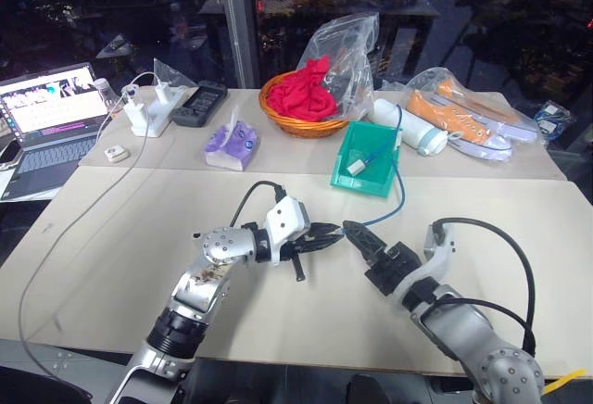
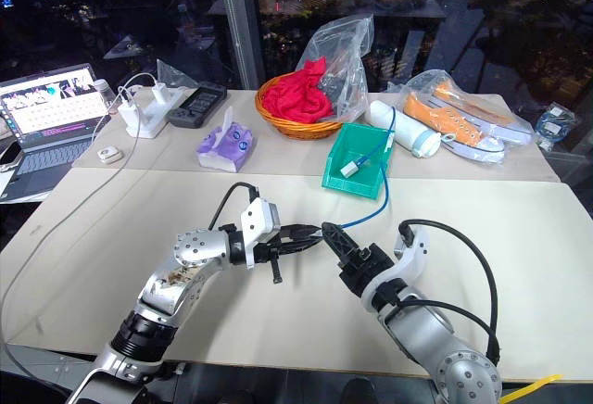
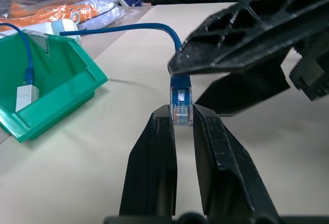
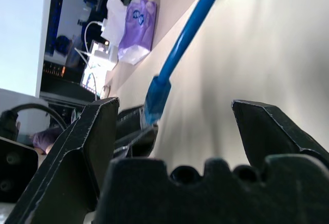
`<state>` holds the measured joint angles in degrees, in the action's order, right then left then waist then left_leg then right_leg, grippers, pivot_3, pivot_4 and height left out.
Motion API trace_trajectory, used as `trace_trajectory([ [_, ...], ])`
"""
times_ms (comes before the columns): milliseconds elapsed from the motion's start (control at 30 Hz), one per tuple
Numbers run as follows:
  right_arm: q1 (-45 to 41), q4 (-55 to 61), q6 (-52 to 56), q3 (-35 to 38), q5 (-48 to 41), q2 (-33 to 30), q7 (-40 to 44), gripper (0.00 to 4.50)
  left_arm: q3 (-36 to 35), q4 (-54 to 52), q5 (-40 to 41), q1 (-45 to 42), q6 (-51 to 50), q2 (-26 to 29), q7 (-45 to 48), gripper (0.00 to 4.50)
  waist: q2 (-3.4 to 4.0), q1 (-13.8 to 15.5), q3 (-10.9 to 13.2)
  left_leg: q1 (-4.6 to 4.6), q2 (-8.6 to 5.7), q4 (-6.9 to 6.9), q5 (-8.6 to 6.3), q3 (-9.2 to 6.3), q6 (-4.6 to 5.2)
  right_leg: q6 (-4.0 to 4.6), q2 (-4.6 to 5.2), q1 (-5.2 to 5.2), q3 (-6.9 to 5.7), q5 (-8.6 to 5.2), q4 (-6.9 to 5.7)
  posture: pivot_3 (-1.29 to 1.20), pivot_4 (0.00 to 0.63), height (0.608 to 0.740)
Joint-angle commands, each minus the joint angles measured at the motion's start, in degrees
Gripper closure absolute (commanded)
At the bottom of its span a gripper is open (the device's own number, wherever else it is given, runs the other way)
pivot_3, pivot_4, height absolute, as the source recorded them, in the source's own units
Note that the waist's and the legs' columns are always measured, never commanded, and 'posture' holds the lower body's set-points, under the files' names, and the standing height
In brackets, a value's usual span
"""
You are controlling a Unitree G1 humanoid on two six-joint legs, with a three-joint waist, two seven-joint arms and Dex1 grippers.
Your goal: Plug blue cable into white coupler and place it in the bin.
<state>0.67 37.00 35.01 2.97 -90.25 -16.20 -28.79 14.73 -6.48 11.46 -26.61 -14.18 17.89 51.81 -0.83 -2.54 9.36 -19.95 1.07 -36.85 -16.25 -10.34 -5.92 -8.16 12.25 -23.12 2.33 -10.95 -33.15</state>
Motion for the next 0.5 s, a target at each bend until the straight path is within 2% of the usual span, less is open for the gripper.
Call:
trace_trajectory([
  [33,-0.7,2.0,-1.1,-0.1,-0.9,-0.3,1.0,0.42,-0.5,-1.3,0.8,-0.5,0.2,-0.2,-0.5,4.42,0.0,0.0,0.0,0.0,0.0,0.0,0.0,0.0,0.0,0.0,0.0,0.0,0.0,0.0,0.0,0.0,0.15,0.74],
  [67,-0.7,2.0,-1.1,-0.1,-0.9,-0.4,1.0,0.42,-0.4,-1.4,0.9,-0.4,0.2,-0.1,-0.5,4.42,0.0,0.0,0.0,0.0,0.0,0.0,0.0,0.0,0.0,0.0,0.0,0.0,0.0,0.0,0.0,0.0,0.15,0.74],
  [167,-0.8,2.1,-1.2,-0.2,-1.0,-0.4,1.0,1.18,-0.2,-1.8,1.0,-0.1,0.0,0.1,-0.3,4.42,0.0,0.0,0.0,0.0,0.0,0.0,0.0,0.0,0.0,0.0,0.0,0.0,0.0,0.0,0.0,0.0,0.15,0.74],
  [467,-1.2,2.0,-1.5,-0.4,-0.7,-0.4,1.5,4.31,-0.1,-2.1,1.5,-0.3,-0.5,0.2,0.3,4.42,0.0,0.0,0.0,-0.01,0.0,0.0,-0.01,0.0,0.01,0.0,0.0,0.0,0.0,0.0,0.01,0.0,0.15,0.74],
  [500,-1.3,2.0,-1.5,-0.4,-0.7,-0.4,1.6,4.43,-0.1,-2.1,1.6,-0.2,-0.7,0.2,0.4,4.42,0.0,0.0,0.0,-0.01,0.0,0.0,-0.01,0.0,0.01,0.0,0.0,0.0,0.0,0.0,0.01,0.0,0.15,0.74],
])
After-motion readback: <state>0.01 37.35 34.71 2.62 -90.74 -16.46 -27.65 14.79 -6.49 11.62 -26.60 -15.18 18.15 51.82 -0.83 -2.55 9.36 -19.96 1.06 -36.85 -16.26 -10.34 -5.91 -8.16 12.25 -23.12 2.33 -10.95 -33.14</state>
